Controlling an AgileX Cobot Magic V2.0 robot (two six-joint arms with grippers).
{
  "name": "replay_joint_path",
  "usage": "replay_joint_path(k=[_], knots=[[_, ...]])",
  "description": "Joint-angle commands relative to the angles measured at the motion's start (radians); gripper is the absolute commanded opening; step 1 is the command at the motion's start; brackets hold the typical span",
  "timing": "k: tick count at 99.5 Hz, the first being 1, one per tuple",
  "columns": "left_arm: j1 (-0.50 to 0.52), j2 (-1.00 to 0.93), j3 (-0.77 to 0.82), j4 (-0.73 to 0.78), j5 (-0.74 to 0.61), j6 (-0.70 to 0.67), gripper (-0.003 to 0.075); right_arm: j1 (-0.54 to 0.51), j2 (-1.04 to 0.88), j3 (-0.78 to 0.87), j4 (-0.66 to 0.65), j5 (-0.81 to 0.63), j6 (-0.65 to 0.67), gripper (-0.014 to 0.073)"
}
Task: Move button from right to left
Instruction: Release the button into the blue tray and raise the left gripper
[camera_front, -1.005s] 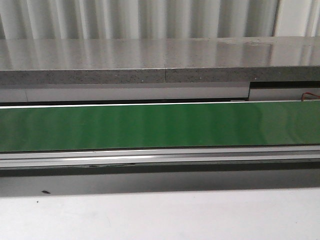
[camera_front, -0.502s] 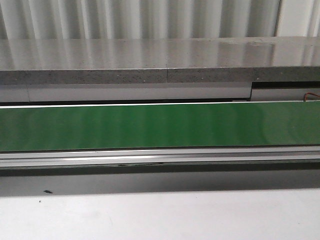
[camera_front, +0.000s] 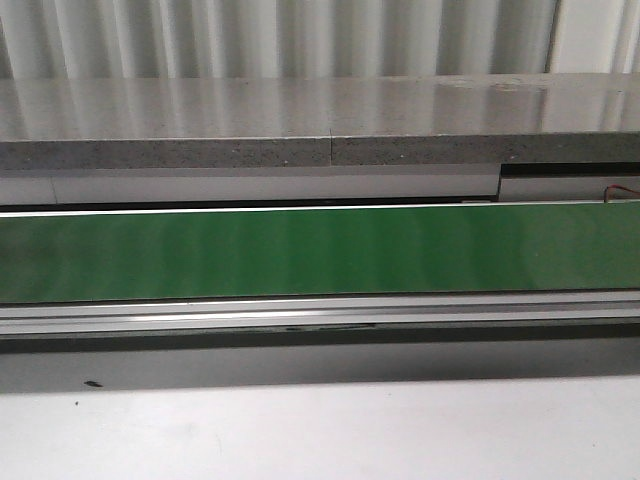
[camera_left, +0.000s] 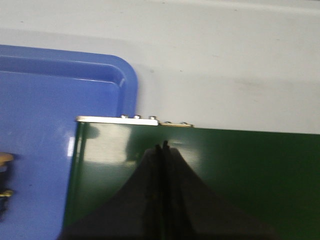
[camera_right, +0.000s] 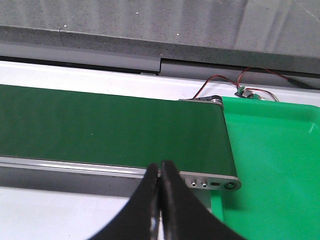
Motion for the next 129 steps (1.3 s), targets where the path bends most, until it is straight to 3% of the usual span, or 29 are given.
replay_joint_path(k=[1, 75, 129], knots=[[-0.044, -0.085, 0.02, -0.032, -0.088, -0.032, -0.0021, 0.001, 0.012, -0.021, 0.001, -0.081, -0.007, -0.0067], [-0.217, -0.696, 0.532, -0.074, -0.417, -0.024, -0.0021, 0.001, 0.012, -0.021, 0.001, -0.081, -0.007, -0.0067], [-0.221, -1.228, 0.894, -0.067, -0.635, -0.024, -0.0021, 0.001, 0.012, -0.021, 0.001, -0.081, -0.007, -0.0067]])
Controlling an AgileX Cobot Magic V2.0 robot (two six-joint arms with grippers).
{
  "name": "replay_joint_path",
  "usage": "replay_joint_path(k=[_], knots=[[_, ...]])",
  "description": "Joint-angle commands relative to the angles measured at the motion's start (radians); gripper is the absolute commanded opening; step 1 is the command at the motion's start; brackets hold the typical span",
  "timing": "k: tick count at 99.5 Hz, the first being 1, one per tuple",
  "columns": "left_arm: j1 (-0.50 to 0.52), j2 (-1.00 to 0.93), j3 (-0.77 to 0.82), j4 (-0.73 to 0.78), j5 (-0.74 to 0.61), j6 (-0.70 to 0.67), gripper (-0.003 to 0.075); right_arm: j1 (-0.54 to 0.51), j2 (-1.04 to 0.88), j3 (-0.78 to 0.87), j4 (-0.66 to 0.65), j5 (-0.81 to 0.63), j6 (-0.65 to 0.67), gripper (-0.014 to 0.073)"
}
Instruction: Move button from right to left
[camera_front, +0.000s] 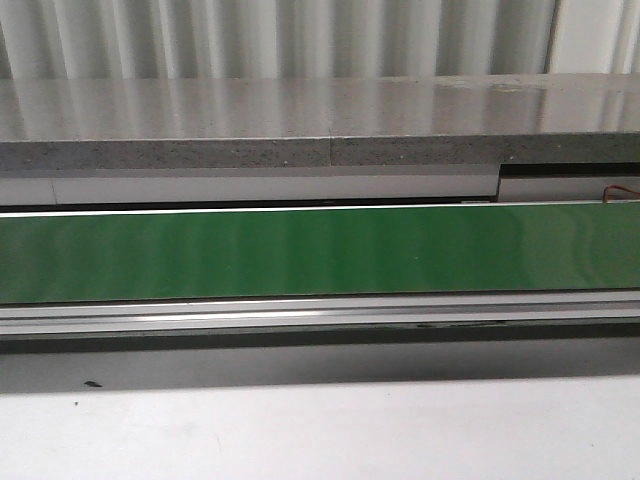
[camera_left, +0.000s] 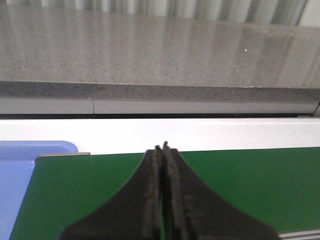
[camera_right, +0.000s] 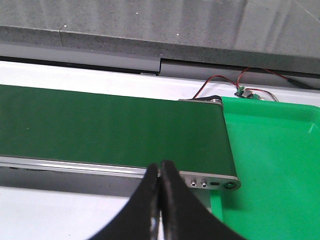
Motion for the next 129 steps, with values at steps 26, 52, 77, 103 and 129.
replay_joint_path(k=[26, 52, 77, 103, 129], knots=[[-0.006, -0.194, 0.129, 0.005, -0.133, -0.005, -0.0021, 0.001, 0.012, -0.021, 0.001, -0.081, -0.007, -0.0067], [-0.004, -0.309, 0.2, 0.073, -0.16, -0.005, -0.0021, 0.001, 0.012, -0.021, 0.001, -0.081, -0.007, -0.0067], [0.045, -0.384, 0.333, 0.177, -0.254, -0.062, -0.0021, 0.001, 0.012, -0.021, 0.001, -0.081, -0.007, -0.0067], [0.055, -0.412, 0.44, 0.15, -0.216, -0.062, -0.0021, 0.001, 0.012, -0.021, 0.001, -0.08, -0.007, -0.0067], [0.055, -0.412, 0.44, 0.15, -0.212, -0.062, -0.002, 0.001, 0.012, -0.021, 0.001, -0.08, -0.007, -0.0067]])
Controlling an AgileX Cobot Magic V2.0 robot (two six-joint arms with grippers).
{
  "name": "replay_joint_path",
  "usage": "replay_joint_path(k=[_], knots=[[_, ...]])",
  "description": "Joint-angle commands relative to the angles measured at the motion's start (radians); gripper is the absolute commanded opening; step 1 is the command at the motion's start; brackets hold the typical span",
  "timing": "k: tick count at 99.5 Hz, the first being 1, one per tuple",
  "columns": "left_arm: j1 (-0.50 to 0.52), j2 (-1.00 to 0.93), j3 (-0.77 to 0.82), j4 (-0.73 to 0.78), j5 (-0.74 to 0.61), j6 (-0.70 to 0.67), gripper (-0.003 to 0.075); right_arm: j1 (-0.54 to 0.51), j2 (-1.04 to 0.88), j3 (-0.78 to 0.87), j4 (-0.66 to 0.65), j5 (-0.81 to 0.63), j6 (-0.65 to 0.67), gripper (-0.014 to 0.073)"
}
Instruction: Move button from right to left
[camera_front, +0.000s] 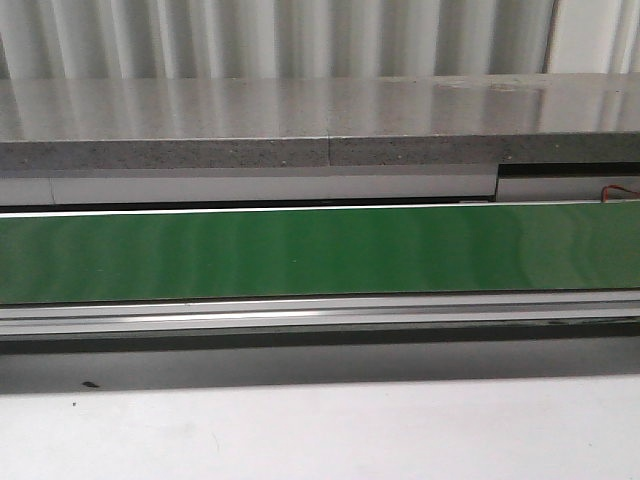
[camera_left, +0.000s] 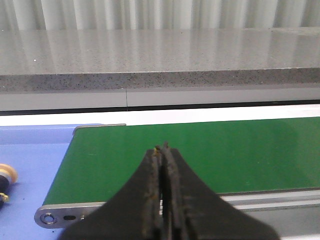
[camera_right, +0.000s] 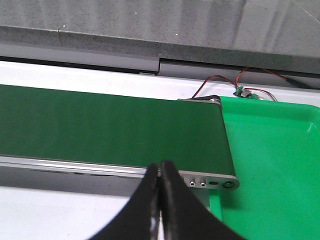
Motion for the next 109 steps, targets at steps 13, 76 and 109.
replay_joint_path(k=[13, 76, 109], knots=[[0.0, -0.032, 0.039, -0.009, -0.074, -0.01, -0.002, 0.001, 0.012, -0.021, 0.001, -0.08, -0.007, -0.0067], [0.0, -0.032, 0.039, -0.009, -0.074, -0.01, -0.0021, 0.001, 0.012, -0.021, 0.001, -0.08, -0.007, -0.0067], [0.0, -0.032, 0.039, -0.009, -0.074, -0.01, -0.0021, -0.006, 0.012, 0.105, -0.009, -0.37, -0.003, -0.0067]])
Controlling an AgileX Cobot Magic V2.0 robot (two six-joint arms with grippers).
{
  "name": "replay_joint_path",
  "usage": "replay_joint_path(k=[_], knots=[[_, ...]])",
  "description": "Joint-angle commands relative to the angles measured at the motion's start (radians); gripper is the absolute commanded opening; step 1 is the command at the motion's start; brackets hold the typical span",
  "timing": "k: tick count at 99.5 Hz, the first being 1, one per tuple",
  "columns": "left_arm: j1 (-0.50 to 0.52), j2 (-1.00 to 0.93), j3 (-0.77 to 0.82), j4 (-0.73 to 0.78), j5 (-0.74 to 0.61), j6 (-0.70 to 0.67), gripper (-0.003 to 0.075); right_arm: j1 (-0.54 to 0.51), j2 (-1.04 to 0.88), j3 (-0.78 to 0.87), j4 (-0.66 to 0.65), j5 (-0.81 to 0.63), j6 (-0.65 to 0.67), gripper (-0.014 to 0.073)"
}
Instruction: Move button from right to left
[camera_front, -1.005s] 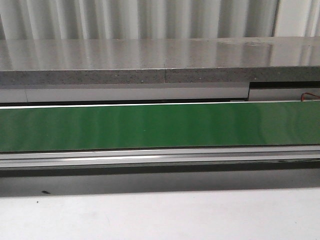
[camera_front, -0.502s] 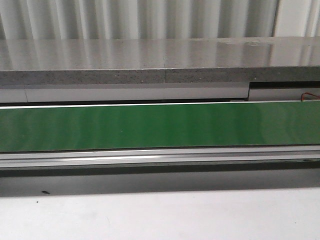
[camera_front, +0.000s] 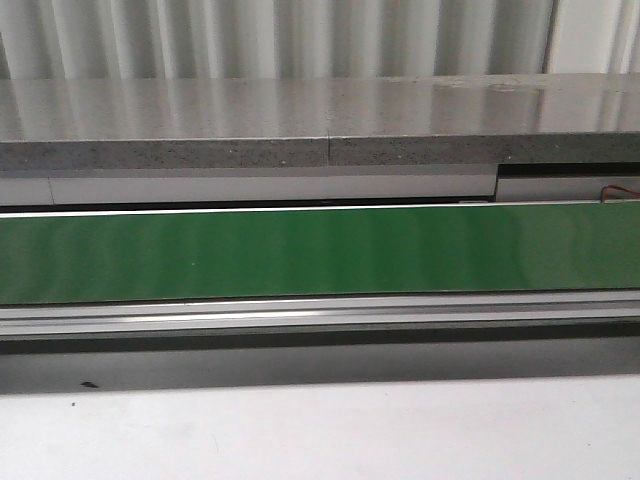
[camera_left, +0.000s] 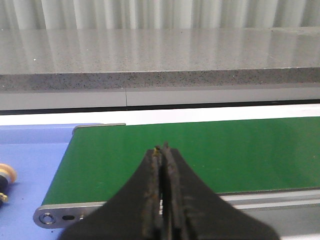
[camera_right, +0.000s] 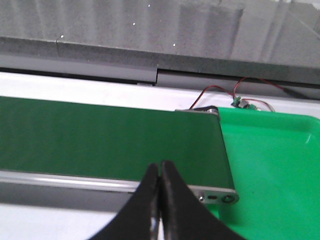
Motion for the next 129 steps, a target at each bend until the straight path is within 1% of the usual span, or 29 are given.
replay_joint_path(k=[1, 6, 13, 20, 25, 38, 41, 51, 129], knots=[[0.0, -0.032, 0.039, -0.009, -0.076, -0.009, -0.0021, -0.006, 0.012, 0.036, -0.009, -0.241, -0.003, -0.0067], [0.0, -0.032, 0.039, -0.009, -0.076, -0.009, -0.002, -0.006, 0.012, 0.082, -0.02, -0.356, -0.002, -0.0067], [0.0, -0.032, 0.039, -0.009, -0.076, -0.009, -0.0021, -0.007, 0.012, 0.144, -0.039, -0.475, 0.008, -0.0067], [0.0, -0.032, 0.039, -0.009, -0.076, -0.009, -0.0021, -0.007, 0.008, 0.202, -0.048, -0.546, 0.043, -0.0067], [0.0, -0.032, 0.039, -0.009, -0.076, -0.009, -0.0021, -0.007, -0.005, 0.239, -0.056, -0.561, 0.067, -0.0067], [0.0, -0.032, 0.039, -0.009, -0.076, -0.009, -0.0021, -0.007, -0.079, 0.323, -0.061, -0.562, 0.092, -0.0067], [0.0, -0.032, 0.039, -0.009, -0.076, -0.009, -0.002, -0.007, -0.1, 0.321, -0.067, -0.51, 0.092, -0.0067], [0.0, -0.032, 0.039, -0.009, -0.076, -0.009, -0.0021, -0.007, -0.176, 0.321, -0.082, -0.447, 0.092, -0.0067], [0.0, -0.032, 0.039, -0.009, -0.076, -0.009, -0.0021, -0.008, -0.17, 0.321, -0.082, -0.458, 0.092, -0.0067]])
